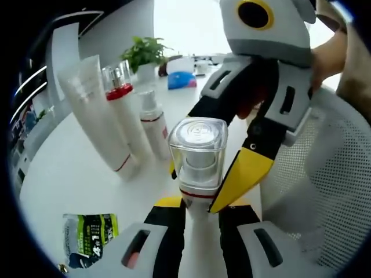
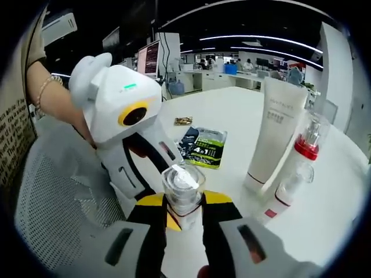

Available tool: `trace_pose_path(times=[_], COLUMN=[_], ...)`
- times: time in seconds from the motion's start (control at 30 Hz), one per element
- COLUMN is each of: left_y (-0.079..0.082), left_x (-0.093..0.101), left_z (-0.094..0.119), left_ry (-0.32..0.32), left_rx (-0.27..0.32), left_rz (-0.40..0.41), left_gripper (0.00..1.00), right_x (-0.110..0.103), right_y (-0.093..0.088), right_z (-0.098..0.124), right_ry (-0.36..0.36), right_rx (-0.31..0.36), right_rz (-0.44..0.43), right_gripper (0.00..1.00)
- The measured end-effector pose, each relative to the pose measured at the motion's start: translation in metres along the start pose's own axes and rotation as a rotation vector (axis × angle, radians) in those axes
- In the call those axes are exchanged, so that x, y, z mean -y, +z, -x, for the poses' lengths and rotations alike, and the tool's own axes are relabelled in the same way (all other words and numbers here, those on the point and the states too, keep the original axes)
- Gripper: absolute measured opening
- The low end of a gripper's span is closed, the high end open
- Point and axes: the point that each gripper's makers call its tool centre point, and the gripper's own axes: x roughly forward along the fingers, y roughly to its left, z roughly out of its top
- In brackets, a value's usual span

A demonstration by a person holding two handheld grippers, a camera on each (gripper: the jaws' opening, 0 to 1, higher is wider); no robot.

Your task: Arrange the skincare products in the storage area until every visible bottle or jar stands upright without overlapping.

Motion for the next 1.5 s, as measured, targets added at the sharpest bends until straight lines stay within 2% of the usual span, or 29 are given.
trace_pose_path(times=[0.37, 0.43, 0.67, 1.07, 1.5], left_y=[0.003, 0.004, 0.007, 0.021, 0.033], left_x=[-0.003, -0.004, -0.008, -0.034, -0.060], left_z=[-0.004, -0.005, -0.010, -0.026, -0.042], left_ry=[0.012, 0.013, 0.013, 0.025, 0.020], left_rx=[0.015, 0.020, 0.030, 0.057, 0.064], left_rz=[-0.005, -0.003, -0.005, 0.024, 0.029], left_gripper=[0.18, 0.18, 0.18, 0.18, 0.17], right_x=[0.006, 0.009, 0.023, 0.037, 0.055], right_y=[0.001, 0.005, 0.000, -0.018, -0.020], right_z=[0.002, 0.005, 0.018, 0.043, 0.058], right_ry=[-0.006, -0.013, -0.046, -0.122, -0.201], right_rx=[0.004, 0.035, 0.041, 0.015, 0.056], right_rz=[-0.005, -0.038, -0.084, -0.178, -0.241], right_gripper=[0.24, 0.27, 0.38, 0.56, 0.68])
